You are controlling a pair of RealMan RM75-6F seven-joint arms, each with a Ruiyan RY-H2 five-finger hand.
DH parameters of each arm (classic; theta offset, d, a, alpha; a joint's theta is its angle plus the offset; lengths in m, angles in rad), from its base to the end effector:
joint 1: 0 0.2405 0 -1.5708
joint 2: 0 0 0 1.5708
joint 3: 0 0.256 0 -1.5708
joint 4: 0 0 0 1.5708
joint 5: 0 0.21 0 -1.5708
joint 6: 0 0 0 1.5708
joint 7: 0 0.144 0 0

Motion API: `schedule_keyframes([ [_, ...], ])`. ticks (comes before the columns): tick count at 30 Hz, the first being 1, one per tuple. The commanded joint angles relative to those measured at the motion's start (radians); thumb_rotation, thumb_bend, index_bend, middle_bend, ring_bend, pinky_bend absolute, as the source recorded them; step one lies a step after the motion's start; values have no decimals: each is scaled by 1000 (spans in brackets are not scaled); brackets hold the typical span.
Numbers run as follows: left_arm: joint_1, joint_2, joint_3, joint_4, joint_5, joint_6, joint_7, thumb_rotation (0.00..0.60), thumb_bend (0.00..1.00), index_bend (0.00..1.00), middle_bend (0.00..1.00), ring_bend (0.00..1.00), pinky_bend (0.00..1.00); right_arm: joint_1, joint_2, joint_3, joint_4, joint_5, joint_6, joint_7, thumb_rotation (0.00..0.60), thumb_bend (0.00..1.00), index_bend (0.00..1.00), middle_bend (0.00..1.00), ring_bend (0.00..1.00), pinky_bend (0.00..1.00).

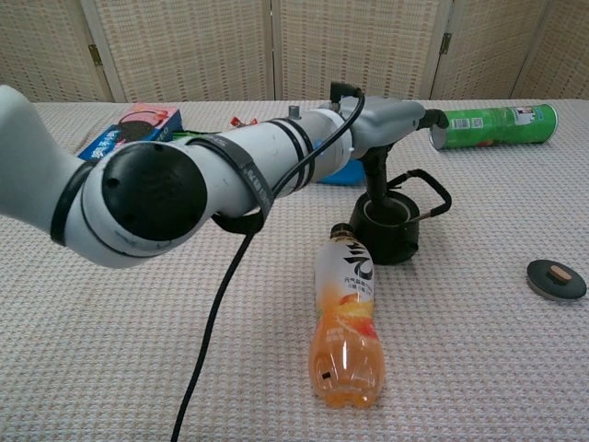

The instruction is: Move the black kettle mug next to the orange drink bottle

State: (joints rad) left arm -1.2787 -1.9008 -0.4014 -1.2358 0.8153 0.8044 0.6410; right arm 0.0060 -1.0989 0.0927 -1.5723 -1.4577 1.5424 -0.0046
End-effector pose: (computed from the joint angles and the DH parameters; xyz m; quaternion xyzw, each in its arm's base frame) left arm 0.0719 0.3676 -0.1038 -0.8078 -0.2786 -0.4083 0.3213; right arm -0.3321 -0.1642 0.1860 0.5564 -0.3695 0.3700 0.6458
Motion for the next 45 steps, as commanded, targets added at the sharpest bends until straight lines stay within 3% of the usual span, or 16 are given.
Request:
schedule_keyframes([
  [1, 25, 45, -4, -60, -7, 46, -17, 600, 194, 0, 0, 0, 0, -1, 2, -1, -2, -3, 2, 1, 600, 159, 70, 40, 153, 0],
  [12, 180, 268, 27, -252, 41, 163, -112, 600, 203, 0, 0, 0, 0, 9, 23, -7, -20, -31, -4, -6, 600, 160, 74, 59, 171, 22],
  [21, 373, 485, 130, -405, 147, 306, -177, 600, 212, 0, 0, 0, 0, 43, 55, -24, -42, -79, -50, 21, 600, 160, 86, 114, 260, 173],
  [31, 593, 637, 210, -441, 282, 477, -361, 600, 226, 55, 29, 29, 0, 100, 104, -56, -92, -135, -141, -14, 600, 160, 116, 149, 396, 404],
  [45, 828, 730, 333, -437, 427, 655, -412, 600, 226, 118, 55, 40, 0, 120, 53, -82, -112, -90, -217, -150, 600, 160, 153, 199, 530, 548],
])
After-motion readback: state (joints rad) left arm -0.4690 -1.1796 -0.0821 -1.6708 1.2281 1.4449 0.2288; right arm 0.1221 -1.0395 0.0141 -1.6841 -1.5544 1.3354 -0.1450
